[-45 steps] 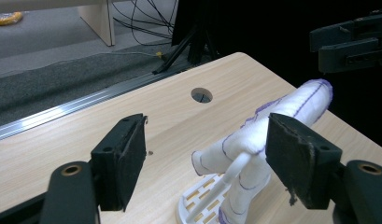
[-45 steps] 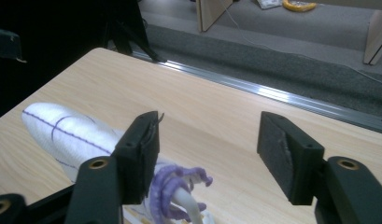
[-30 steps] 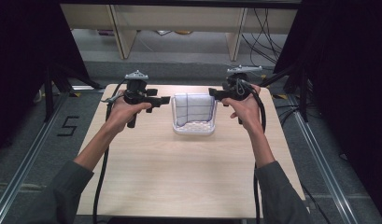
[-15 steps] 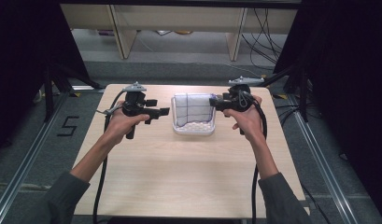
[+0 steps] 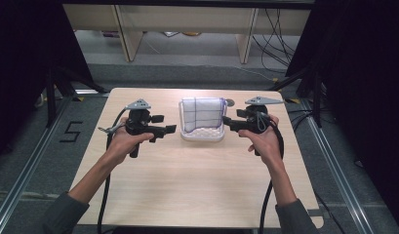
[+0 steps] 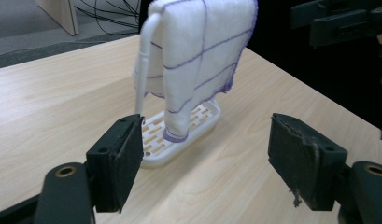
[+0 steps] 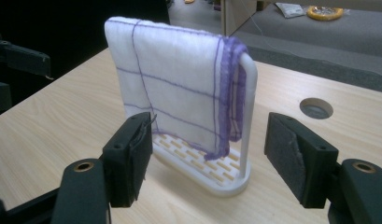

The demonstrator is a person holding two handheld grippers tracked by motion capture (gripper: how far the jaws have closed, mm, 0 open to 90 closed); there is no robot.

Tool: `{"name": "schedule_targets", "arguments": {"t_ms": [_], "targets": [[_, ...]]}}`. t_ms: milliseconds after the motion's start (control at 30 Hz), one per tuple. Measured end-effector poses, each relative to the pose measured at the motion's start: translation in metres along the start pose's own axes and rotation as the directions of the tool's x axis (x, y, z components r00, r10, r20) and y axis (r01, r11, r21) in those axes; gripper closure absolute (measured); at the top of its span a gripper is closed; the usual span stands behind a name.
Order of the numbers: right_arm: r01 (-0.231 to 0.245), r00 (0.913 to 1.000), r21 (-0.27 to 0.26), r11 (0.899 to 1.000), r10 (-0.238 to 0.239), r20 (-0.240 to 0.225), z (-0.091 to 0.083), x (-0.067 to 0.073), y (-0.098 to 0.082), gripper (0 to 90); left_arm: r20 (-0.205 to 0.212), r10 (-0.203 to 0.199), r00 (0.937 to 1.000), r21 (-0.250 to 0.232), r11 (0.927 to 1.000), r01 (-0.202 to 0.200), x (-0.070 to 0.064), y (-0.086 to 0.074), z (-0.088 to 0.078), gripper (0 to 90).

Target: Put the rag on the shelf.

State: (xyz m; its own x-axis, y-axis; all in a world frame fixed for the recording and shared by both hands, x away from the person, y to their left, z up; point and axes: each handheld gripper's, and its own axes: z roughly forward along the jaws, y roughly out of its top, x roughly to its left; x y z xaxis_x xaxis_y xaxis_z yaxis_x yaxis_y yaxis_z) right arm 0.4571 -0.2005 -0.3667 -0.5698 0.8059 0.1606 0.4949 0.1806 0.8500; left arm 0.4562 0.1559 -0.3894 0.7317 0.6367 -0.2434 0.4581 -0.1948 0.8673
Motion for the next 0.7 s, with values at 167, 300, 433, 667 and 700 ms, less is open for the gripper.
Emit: {"name": "schedule_targets", "arguments": {"t_ms": [167, 300, 433, 667, 700], "targets": [[-0.007, 0.9998, -0.008, 1.0, 0.007, -0.017, -0.001, 0.002, -0.011, 32.8, 0.015, 0.018, 0.9997, 0.008, 0.9998, -0.019, -0.007, -0.008, -0.002, 25.9], [0.014, 0.9997, -0.005, 1.0, -0.014, -0.021, -0.001, 0.004, -0.015, 32.4, 0.023, 0.026, 0.9994, 0.016, 0.9995, -0.027, -0.013, -0.016, -0.003, 25.7], [0.019, 0.9989, 0.004, 1.0, -0.019, -0.044, 0.0, 0.008, -0.021, 32.3, 0.02, 0.034, 0.9992, 0.009, 0.9994, -0.034, -0.015, -0.026, -0.005, 25.7], [0.014, 0.9993, -0.012, 1.0, -0.014, -0.035, 0.004, 0.016, -0.024, 32.0, 0.015, 0.036, 0.9992, 0.029, 0.9989, -0.036, -0.021, -0.041, -0.005, 25.7], [0.016, 0.9993, -0.015, 1.0, -0.016, -0.035, 0.005, 0.017, -0.025, 31.9, 0.017, 0.039, 0.9991, 0.025, 0.9989, -0.04, -0.02, -0.043, -0.006, 25.6]]}}
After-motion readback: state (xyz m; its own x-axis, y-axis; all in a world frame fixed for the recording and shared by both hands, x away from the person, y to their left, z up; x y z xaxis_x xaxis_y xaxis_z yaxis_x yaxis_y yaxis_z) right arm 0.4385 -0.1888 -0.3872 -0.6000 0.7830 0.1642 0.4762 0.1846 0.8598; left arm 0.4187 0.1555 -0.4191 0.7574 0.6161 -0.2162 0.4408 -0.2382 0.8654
